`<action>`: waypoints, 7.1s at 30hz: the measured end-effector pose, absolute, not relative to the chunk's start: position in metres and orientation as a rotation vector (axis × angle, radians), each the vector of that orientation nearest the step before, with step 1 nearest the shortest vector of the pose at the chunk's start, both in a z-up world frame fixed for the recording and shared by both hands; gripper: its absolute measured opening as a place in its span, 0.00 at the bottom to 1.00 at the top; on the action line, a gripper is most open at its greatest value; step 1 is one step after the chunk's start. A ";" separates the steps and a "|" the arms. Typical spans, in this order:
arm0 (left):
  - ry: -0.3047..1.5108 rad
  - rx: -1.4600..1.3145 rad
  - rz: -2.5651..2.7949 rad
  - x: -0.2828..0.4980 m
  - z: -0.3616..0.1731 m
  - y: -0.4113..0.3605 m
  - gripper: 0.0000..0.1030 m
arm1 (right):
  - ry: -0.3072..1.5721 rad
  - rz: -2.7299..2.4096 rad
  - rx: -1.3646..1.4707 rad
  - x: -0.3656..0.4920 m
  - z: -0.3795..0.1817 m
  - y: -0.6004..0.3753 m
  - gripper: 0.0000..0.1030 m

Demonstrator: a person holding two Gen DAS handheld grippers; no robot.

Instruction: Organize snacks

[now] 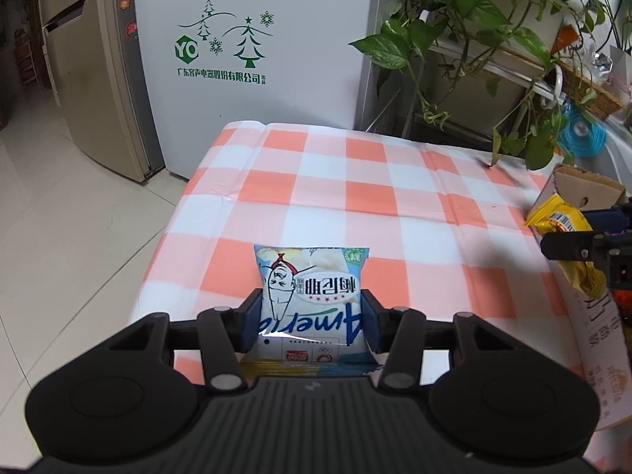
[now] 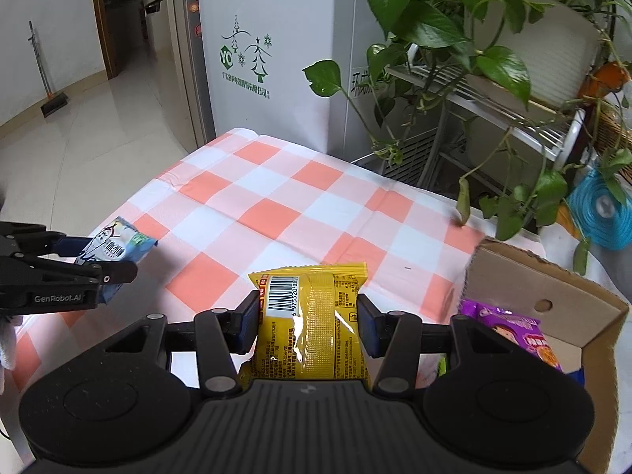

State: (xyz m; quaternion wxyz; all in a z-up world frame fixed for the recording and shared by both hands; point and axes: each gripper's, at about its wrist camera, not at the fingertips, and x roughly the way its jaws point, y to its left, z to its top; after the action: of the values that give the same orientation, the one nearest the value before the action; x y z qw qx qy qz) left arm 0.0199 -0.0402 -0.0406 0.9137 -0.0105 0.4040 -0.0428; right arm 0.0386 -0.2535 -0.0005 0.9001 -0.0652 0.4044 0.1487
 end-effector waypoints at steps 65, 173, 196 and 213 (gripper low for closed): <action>0.738 0.016 -0.467 0.000 0.000 -0.273 0.48 | 0.701 -0.053 0.195 -0.001 0.038 -0.421 0.55; 0.827 0.226 -0.104 -0.049 0.020 -0.234 0.98 | 0.895 -0.196 -0.056 -0.066 0.029 -0.368 1.00; 0.848 0.139 -0.126 -0.054 0.017 -0.185 0.99 | 0.891 -0.140 -0.115 -0.056 0.026 -0.329 1.00; 0.883 0.098 0.024 -0.058 -0.002 -0.084 0.99 | 0.848 0.013 -0.119 -0.055 0.019 -0.265 1.00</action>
State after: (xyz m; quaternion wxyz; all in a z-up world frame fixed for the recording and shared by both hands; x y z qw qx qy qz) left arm -0.0584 -0.0845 -0.0019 0.9030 0.0475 0.4269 0.0115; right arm -0.0546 -0.2648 0.0191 0.9096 -0.0575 0.4114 0.0063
